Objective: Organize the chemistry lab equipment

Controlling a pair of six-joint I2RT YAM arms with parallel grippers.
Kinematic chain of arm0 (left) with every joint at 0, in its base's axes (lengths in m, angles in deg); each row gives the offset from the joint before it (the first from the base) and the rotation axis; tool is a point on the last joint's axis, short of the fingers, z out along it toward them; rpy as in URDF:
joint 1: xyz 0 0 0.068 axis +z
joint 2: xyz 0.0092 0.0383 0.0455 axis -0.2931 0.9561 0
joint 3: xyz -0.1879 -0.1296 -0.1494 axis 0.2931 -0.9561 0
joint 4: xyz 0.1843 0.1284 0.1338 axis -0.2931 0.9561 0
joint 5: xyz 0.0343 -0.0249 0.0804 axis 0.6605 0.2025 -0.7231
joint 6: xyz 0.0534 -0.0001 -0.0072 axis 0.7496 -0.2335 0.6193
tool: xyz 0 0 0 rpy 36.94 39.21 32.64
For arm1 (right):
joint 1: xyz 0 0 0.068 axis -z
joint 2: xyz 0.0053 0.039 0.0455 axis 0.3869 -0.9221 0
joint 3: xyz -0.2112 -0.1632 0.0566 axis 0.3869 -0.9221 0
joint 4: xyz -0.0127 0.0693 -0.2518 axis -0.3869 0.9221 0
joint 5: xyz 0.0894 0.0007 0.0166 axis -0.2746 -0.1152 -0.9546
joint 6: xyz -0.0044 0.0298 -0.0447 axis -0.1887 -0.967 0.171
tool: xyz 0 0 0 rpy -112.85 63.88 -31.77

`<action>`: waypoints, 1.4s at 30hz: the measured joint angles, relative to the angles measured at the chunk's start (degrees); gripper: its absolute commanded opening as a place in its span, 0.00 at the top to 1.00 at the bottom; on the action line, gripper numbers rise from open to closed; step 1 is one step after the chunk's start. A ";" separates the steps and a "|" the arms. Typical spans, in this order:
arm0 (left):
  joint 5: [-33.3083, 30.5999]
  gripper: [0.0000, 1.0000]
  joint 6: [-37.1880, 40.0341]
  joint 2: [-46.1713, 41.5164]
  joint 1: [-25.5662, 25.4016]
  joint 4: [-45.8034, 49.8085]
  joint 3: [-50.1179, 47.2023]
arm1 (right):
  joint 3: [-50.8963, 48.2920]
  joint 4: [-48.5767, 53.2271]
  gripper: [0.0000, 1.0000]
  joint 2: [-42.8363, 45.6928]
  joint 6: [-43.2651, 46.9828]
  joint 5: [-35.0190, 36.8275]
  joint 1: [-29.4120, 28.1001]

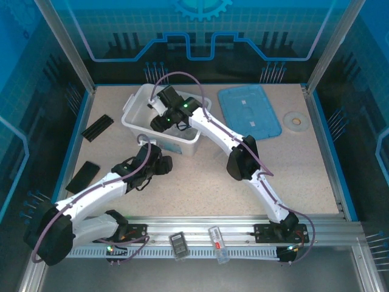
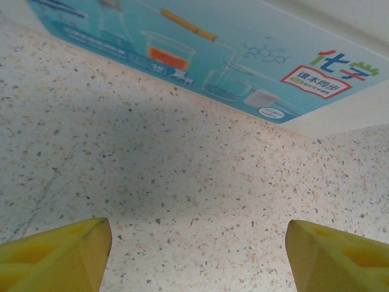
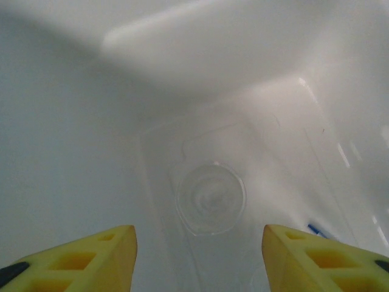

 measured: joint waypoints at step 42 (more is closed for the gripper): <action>-6.71 0.24 -7.52 6.14 -18.75 2.34 5.92 | -37.99 -8.26 0.43 20.81 3.26 -3.78 -2.67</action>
